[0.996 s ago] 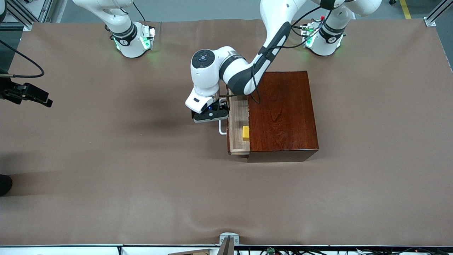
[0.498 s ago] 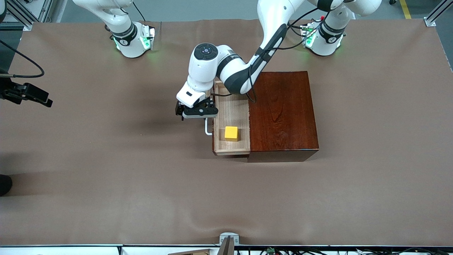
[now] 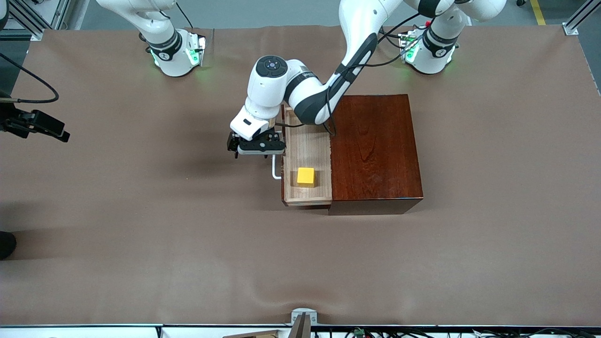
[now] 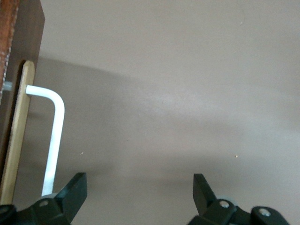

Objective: Open drawer, take yellow block, close drawer

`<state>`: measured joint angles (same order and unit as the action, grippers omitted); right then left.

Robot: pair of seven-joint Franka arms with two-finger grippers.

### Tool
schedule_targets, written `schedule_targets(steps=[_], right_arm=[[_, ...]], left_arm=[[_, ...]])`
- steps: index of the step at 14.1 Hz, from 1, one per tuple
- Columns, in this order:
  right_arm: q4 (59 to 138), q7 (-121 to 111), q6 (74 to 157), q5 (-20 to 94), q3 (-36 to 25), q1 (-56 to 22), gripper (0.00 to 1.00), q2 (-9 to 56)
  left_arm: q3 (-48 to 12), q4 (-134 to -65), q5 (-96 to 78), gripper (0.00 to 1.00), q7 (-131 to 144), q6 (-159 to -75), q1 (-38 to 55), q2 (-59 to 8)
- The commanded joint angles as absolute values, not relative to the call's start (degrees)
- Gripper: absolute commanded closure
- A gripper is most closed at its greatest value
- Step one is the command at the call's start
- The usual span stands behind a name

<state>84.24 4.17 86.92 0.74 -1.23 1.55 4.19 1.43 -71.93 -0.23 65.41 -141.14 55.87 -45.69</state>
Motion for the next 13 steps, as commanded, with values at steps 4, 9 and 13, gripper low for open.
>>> schedule_targets(steps=[4,9,13], right_arm=[[84.3,4.5,86.8,0.1,-1.3,1.1,0.00,3.7],[84.3,4.6,86.8,0.3,-1.3,1.5,0.00,3.7],[84.3,4.6,87.4,0.7,-1.4,1.8,0.00,3.7]], left_arm=[[2.1,-71.5,-4.4,0.00,67.2,-140.5,49.8,-37.9],[2.0,-72.8,-4.5,0.00,66.5,-132.1,43.3,-31.3],[1.8,-74.4,-4.5,0.00,63.6,-124.9,37.7,-27.9]])
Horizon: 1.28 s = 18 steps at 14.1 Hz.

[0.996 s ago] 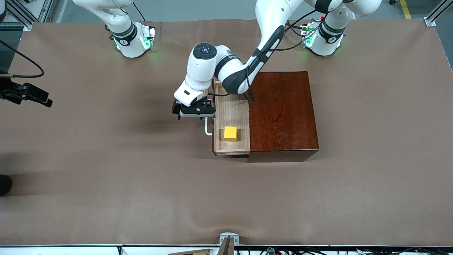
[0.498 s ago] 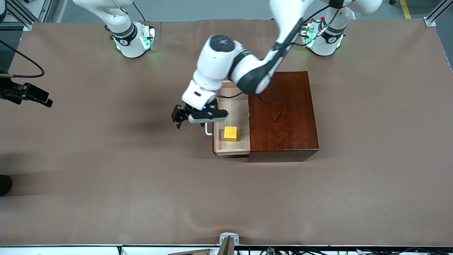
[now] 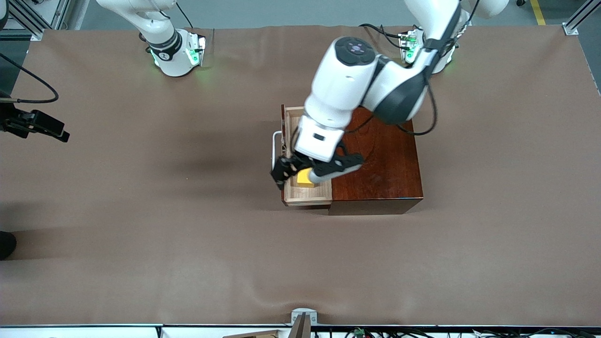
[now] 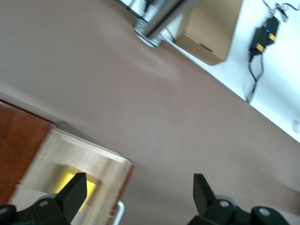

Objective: Open drawer, take yellow block, close drawer

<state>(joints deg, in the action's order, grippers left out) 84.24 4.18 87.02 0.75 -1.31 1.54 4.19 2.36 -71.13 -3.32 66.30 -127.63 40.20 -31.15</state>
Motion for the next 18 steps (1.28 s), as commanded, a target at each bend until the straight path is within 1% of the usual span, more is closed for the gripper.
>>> schedule_targets(steps=[1,5,7,10,13,16,18], right_arm=[[84.3,4.0,87.7,1.0,-1.4,1.8,0.00,3.7],[84.3,5.4,87.9,1.7,-1.2,1.0,0.00,3.8],[84.3,15.1,87.9,3.5,-1.0,-0.6,0.00,3.8],[84.3,34.7,89.1,4.1,-1.0,-7.1,0.00,4.4],[84.2,58.1,89.9,3.9,-1.0,-15.1,0.00,6.3],[82.1,80.9,92.8,3.8,-1.0,-23.8,0.00,10.0],[80.1,93.8,95.3,3.7,-1.1,-28.1,0.00,13.2]], left_arm=[[1.8,-74.9,-4.5,0.00,62.5,-123.8,36.4,-27.5],[1.8,-80.0,-4.6,0.00,57.2,-119.4,30.9,-22.8],[1.8,-81.6,-4.5,0.00,56.1,-116.6,27.7,-22.6],[1.8,-82.4,-4.5,0.00,47.5,-106.9,20.5,-21.6],[1.8,-82.4,-4.5,0.00,35.2,-101.7,12.2,-21.6],[1.8,-82.4,-4.5,0.00,26.4,-95.9,6.0,-21.6],[1.8,-82.4,-4.5,0.00,18.4,-91.1,2.7,-21.6]])
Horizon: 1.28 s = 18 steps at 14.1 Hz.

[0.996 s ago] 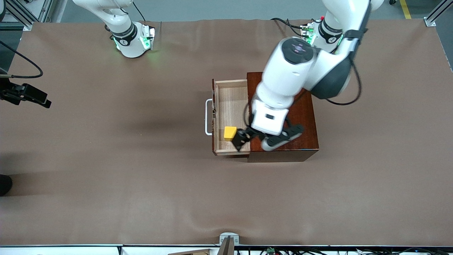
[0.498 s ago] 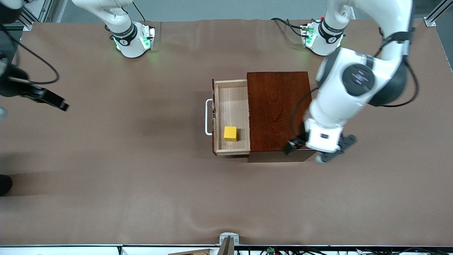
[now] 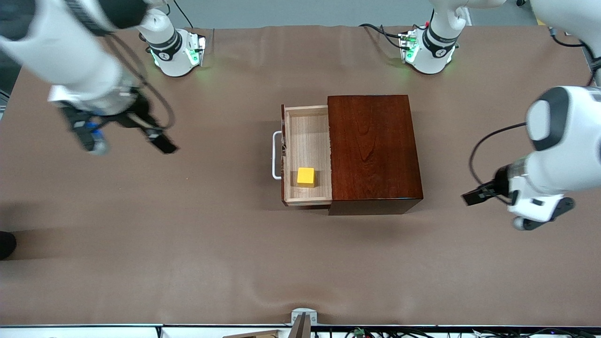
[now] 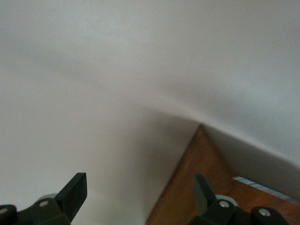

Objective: Open drawer, take yellow block, close drawer
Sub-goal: 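Move the right gripper over the yellow cube in the drawer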

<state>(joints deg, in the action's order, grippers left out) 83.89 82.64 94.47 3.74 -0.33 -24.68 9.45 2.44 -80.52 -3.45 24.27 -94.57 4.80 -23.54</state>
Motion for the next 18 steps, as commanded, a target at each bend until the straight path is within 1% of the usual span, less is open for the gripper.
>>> schedule_targets(steps=[1,3,6,8,9,11,12,13,15,18], right_arm=[[79.2,99.8,96.4,4.0,-1.0,-29.2,0.00,14.7],[77.9,113.1,100.8,4.7,-1.0,-32.3,0.00,17.9],[75.7,126.8,105.1,4.8,-1.0,-35.9,0.00,22.9],[71.6,132.9,105.2,4.7,-1.1,-38.0,0.00,28.0],[69.7,135.4,105.3,4.7,-1.0,-38.2,0.00,30.0],[67.6,139.5,106.1,4.8,-1.0,-39.4,0.00,33.5],[67.5,140.6,107.5,4.8,-1.0,-40.1,0.00,34.8],[67.5,141.3,108.6,4.8,-1.1,-40.5,0.00,35.8],[67.5,141.5,110.4,4.9,-1.0,-41.0,0.00,37.6],[68.0,142.9,114.2,4.7,-1.1,-42.4,0.00,39.6]], left_arm=[[1.8,-82.4,-4.5,0.00,15.2,-88.6,1.2,-21.4],[1.9,-83.1,-4.4,0.00,12.1,-85.0,0.5,-21.0],[1.8,-88.0,-4.3,0.00,10.2,-86.3,0.3,-18.0],[1.8,-93.2,-4.2,0.00,9.6,-90.9,0.4,-13.7],[1.7,-96.9,-4.1,0.00,9.6,-94.3,0.8,-10.8],[-0.2,-104.6,-3.8,0.00,9.6,-101.5,0.6,-5.2],[-0.3,-107.3,-3.8,0.00,9.5,-104.6,0.6,-3.0],[-0.6,-108.2,-3.8,0.00,8.4,-105.7,0.7,-2.1],[-1.3,-107.7,-3.8,0.00,4.3,-105.6,0.8,-1.3],[-3.5,-105.2,-3.0,0.00,2.9,-103.7,0.8,-1.1]])
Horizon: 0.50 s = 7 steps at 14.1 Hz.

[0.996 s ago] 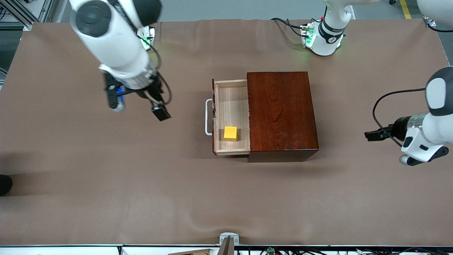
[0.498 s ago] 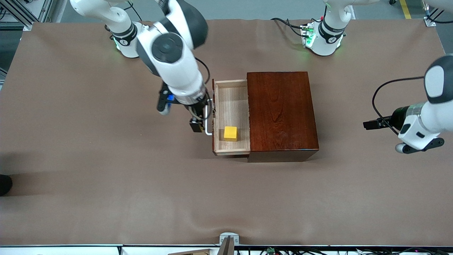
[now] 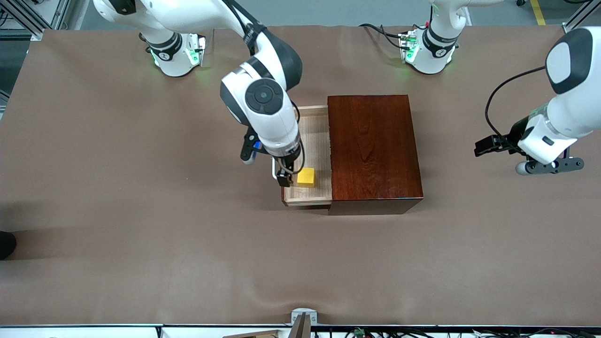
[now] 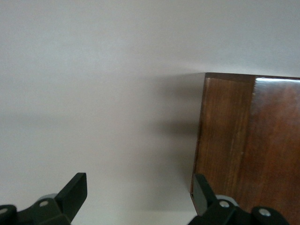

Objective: Open drawer, take yellow block, close drawer
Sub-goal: 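Move the right gripper over the yellow cube in the drawer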

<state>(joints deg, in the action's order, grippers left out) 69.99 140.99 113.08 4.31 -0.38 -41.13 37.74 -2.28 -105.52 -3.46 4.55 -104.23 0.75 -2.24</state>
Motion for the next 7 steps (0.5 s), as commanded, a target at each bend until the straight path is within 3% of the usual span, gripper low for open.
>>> schedule_targets(steps=[1,5,7], right_arm=[[68.0,142.9,114.6,4.8,-1.1,-42.5,0.00,40.2],[68.5,144.0,115.4,4.7,-1.1,-44.3,0.00,41.9],[68.6,144.0,116.6,4.8,-1.1,-45.0,0.00,42.8]], left_arm=[[-4.3,-103.6,-1.7,0.00,1.9,-101.9,0.8,-1.1],[-4.7,-96.9,-1.9,0.00,0.4,-96.9,0.3,-1.8],[-4.4,-96.7,-2.2,0.00,0.9,-96.2,0.2,-2.1]])
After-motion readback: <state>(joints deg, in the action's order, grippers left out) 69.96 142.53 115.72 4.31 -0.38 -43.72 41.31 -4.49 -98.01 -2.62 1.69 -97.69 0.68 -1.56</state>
